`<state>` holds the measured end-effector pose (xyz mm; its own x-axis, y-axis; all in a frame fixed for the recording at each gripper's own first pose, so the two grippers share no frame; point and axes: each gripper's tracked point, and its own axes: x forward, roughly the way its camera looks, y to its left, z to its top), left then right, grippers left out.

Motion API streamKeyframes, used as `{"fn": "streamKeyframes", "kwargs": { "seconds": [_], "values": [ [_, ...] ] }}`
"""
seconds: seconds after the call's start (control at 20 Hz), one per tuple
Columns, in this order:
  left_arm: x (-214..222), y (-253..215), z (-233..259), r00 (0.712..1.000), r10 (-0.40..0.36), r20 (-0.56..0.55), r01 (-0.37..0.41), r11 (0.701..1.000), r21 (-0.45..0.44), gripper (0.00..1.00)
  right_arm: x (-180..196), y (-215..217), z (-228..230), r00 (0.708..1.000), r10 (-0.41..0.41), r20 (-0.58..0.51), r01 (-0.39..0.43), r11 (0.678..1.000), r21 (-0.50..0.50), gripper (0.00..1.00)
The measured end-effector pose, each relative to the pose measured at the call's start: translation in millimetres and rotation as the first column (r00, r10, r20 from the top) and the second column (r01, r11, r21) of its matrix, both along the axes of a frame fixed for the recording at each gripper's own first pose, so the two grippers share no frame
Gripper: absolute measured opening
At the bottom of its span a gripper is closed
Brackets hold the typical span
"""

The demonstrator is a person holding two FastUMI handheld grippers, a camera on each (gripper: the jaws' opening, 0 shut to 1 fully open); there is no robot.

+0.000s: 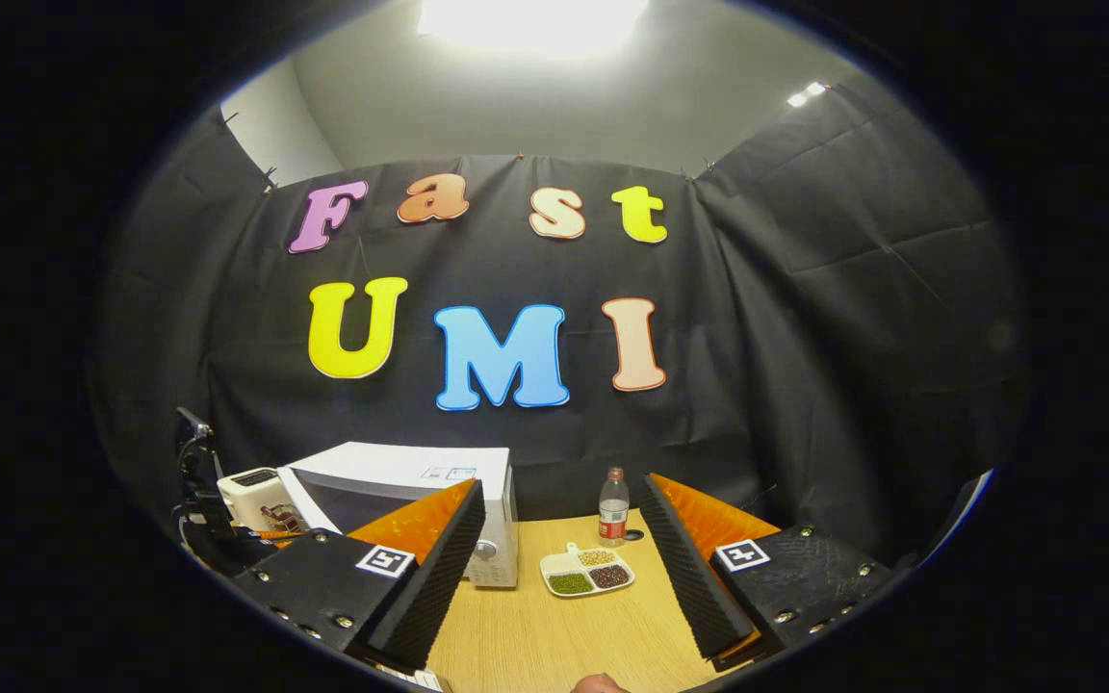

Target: Open the microwave oven with the left hand, put the food in, and close the microwave oven.

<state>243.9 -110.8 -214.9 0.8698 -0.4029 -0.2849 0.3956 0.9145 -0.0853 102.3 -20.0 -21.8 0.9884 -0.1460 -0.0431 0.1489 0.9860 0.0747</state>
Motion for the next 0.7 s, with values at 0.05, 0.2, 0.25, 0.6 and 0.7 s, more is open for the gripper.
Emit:
{"fn": "streamKeyframes", "kwargs": {
  "seconds": [0.05,0.2,0.25,0.6,0.7],
  "values": [
    [4.6,-3.8,0.9,1.000,-0.008,0.001,0.008,1.000,-0.002,0.07,0.8,0.1,-0.9,1.000,-0.005,-0.004,0.005,1.000,-0.002,0.98],
    [19.5,-14.4,-1.7,1.000,-0.030,0.004,0.030,1.000,-0.001,0.07,7.0,-0.7,-3.7,1.000,-0.019,-0.010,0.019,1.000,-0.015,0.98],
    [25.8,-18.2,-3.5,0.999,-0.036,0.004,0.036,0.999,-0.001,0.07,8.8,-1.3,-4.2,1.000,-0.023,-0.013,0.023,1.000,-0.017,0.98],
    [67.1,-44.3,-15.0,0.998,-0.058,-0.002,0.058,0.998,-0.005,0.07,20.0,-10.9,-12.8,0.996,-0.074,-0.044,0.073,0.997,-0.030,0.98],
    [77.7,-50.7,-16.8,0.998,-0.063,-0.001,0.063,0.998,-0.006,0.07,22.1,-12.2,-15.5,0.995,-0.086,-0.054,0.084,0.996,-0.037,0.98]
  ]
}}
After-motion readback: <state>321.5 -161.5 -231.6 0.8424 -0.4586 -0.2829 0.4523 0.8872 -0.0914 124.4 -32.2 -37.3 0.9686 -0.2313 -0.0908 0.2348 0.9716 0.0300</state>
